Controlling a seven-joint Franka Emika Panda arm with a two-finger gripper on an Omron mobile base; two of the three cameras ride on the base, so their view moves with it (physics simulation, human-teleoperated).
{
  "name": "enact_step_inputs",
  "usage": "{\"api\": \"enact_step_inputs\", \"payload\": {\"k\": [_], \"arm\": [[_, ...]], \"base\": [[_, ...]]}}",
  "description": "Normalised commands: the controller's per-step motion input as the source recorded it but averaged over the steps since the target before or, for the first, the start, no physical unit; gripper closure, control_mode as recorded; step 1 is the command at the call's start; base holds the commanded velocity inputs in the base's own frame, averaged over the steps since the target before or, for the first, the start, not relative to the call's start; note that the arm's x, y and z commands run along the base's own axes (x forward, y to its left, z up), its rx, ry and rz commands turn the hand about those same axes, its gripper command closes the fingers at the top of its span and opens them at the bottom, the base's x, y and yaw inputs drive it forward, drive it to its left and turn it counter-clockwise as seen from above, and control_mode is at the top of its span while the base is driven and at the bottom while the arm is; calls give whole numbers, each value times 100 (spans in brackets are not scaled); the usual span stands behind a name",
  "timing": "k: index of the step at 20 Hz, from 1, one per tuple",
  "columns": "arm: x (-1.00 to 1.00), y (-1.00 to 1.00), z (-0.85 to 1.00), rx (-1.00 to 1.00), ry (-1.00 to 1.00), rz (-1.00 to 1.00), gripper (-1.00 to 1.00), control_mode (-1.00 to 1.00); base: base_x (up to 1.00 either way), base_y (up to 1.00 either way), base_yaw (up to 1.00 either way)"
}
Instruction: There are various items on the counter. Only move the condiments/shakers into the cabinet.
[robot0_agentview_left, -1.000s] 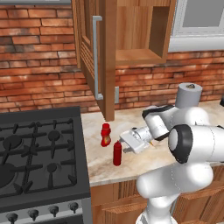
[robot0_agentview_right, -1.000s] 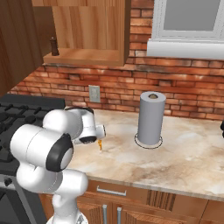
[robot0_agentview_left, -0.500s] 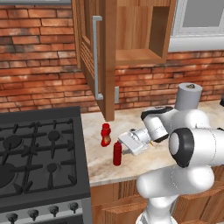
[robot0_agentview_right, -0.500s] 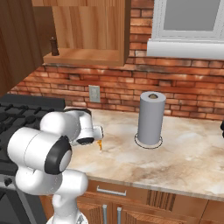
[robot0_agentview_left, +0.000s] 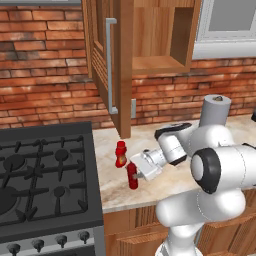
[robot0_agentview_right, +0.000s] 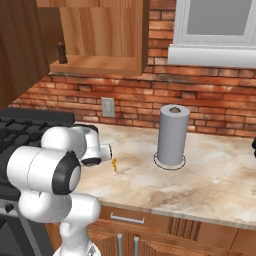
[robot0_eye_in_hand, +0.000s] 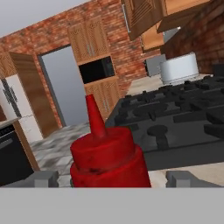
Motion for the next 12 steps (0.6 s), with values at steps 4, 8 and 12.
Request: {"api": "enact_step_inputs", "payload": {"k": [4, 8, 12], "arm": [[0, 19, -8, 0, 0, 0, 100, -100], [-10, 0, 16, 0, -4, 0, 100, -100], [-26, -23, 82, 2, -11, -2, 100, -100]], "base": [[0, 0, 0], [0, 0, 0], [0, 0, 0]]}}
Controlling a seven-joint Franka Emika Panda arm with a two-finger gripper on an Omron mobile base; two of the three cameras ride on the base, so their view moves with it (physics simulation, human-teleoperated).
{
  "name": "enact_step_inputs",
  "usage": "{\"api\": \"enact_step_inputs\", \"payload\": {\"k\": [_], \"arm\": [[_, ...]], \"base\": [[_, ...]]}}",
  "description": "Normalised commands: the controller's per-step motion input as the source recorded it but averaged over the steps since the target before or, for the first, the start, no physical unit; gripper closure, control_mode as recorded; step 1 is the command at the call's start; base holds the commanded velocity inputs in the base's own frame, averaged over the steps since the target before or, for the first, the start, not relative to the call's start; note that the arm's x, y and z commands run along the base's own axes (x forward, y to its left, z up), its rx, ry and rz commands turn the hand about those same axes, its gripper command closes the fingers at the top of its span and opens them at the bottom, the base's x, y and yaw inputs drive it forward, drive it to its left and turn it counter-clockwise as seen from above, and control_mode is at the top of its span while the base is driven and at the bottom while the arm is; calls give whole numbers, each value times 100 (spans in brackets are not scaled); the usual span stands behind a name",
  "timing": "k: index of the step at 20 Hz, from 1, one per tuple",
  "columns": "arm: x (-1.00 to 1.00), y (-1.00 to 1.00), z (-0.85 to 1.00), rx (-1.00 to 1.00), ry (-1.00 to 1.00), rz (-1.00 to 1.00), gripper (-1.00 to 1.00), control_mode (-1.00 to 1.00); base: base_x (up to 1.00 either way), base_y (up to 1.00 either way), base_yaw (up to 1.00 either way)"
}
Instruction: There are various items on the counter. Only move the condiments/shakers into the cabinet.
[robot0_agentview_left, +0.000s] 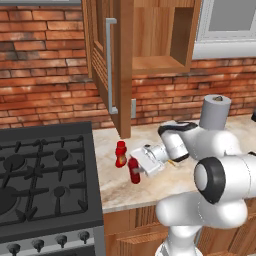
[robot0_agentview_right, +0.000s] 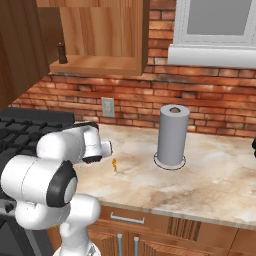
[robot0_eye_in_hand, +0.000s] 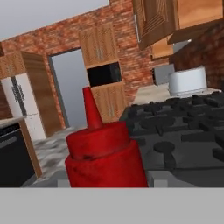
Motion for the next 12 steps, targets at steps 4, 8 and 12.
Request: {"api": "enact_step_inputs", "payload": {"k": [4, 8, 12], "arm": [[-13, -46, 100, 4, -4, -7, 100, -100], [-2, -45, 100, 1, 0, -10, 100, -100], [0, -32, 100, 0, 0, -12, 100, -100]], "base": [[0, 0, 0], [0, 0, 0], [0, 0, 0]]}}
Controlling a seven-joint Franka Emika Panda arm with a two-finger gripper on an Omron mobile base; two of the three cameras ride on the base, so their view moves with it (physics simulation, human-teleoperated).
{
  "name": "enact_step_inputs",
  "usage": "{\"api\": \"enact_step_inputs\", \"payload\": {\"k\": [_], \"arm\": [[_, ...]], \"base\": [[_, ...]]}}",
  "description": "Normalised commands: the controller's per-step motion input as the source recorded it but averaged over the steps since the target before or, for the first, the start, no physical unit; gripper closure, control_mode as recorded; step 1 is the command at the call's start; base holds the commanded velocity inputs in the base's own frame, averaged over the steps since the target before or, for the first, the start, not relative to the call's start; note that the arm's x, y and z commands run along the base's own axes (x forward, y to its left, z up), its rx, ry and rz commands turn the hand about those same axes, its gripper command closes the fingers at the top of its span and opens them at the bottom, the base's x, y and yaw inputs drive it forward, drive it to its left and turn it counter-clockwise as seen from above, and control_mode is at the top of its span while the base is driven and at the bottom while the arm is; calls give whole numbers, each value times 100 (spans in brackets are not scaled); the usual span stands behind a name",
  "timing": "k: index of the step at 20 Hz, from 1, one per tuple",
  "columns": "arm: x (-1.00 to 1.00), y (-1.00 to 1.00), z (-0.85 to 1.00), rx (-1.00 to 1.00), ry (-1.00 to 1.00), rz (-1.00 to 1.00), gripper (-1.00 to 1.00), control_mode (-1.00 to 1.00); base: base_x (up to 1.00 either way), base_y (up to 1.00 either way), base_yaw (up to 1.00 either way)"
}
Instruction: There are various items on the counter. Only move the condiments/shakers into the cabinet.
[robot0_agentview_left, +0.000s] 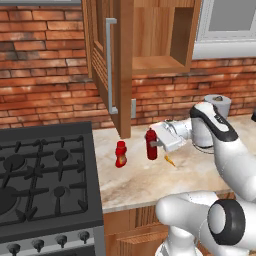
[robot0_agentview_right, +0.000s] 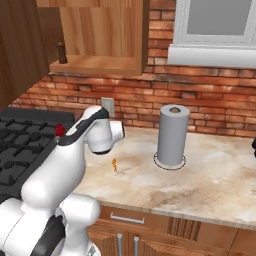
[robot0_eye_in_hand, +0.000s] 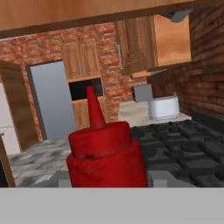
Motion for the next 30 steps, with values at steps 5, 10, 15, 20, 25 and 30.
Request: {"api": "enact_step_inputs", "payload": {"k": [5, 10, 15, 20, 25, 30], "arm": [[0, -31, 100, 0, 0, -7, 100, -100], [0, -21, 100, 0, 0, -7, 100, -100], [0, -4, 100, 2, 0, -8, 100, -100], [0, 0, 99, 9, 1, -3, 100, -100], [19, 0, 70, 9, 1, -4, 100, -100], [42, 0, 38, 6, 0, -4, 100, -100]], "base": [[0, 0, 0], [0, 0, 0], [0, 0, 0], [0, 0, 0], [0, 0, 0], [0, 0, 0]]}}
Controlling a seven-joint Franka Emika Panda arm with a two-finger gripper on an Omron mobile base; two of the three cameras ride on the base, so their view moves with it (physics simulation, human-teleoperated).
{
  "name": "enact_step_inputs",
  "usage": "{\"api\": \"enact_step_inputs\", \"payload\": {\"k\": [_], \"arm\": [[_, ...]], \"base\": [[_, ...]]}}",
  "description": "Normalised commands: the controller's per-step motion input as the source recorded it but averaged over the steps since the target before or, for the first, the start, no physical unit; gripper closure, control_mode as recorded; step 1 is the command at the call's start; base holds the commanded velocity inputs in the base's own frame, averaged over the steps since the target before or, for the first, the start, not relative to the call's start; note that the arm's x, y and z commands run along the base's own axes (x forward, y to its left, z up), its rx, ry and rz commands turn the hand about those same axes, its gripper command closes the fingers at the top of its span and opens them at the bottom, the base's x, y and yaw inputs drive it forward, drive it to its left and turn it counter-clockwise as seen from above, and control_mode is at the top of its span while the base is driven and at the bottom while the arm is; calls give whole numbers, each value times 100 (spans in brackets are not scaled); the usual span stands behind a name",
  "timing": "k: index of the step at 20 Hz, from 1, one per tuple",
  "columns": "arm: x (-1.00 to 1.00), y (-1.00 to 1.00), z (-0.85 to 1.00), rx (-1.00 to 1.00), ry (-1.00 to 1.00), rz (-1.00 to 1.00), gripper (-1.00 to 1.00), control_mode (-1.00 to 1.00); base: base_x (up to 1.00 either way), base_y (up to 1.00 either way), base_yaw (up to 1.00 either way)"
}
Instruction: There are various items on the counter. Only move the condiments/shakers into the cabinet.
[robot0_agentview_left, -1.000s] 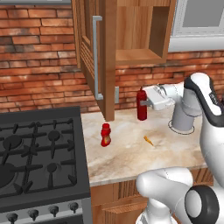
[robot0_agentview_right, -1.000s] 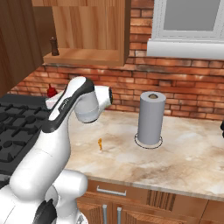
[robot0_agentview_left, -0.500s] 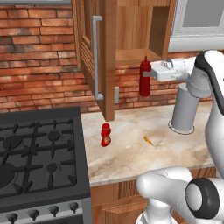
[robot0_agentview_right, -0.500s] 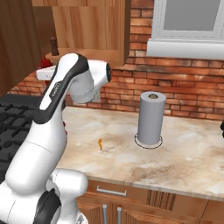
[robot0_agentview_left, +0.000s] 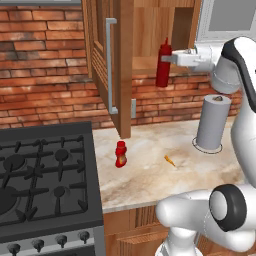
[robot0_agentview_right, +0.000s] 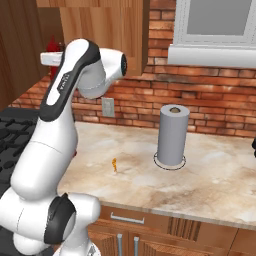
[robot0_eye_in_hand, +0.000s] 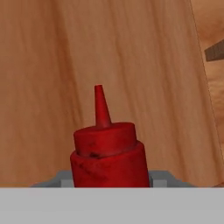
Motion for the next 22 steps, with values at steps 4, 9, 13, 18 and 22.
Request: {"api": "enact_step_inputs", "payload": {"k": [4, 9, 13, 18, 22], "arm": [[49, 10, 13, 1, 0, -5, 100, -100], [37, 18, 7, 0, -2, -1, 100, -100], [42, 20, 0, 0, -1, -2, 100, -100], [60, 18, 0, 0, 0, -6, 100, -100], [63, 14, 0, 0, 0, -7, 100, -100]], "base": [[0, 0, 0], [0, 0, 0], [0, 0, 0], [0, 0, 0], [0, 0, 0]]}}
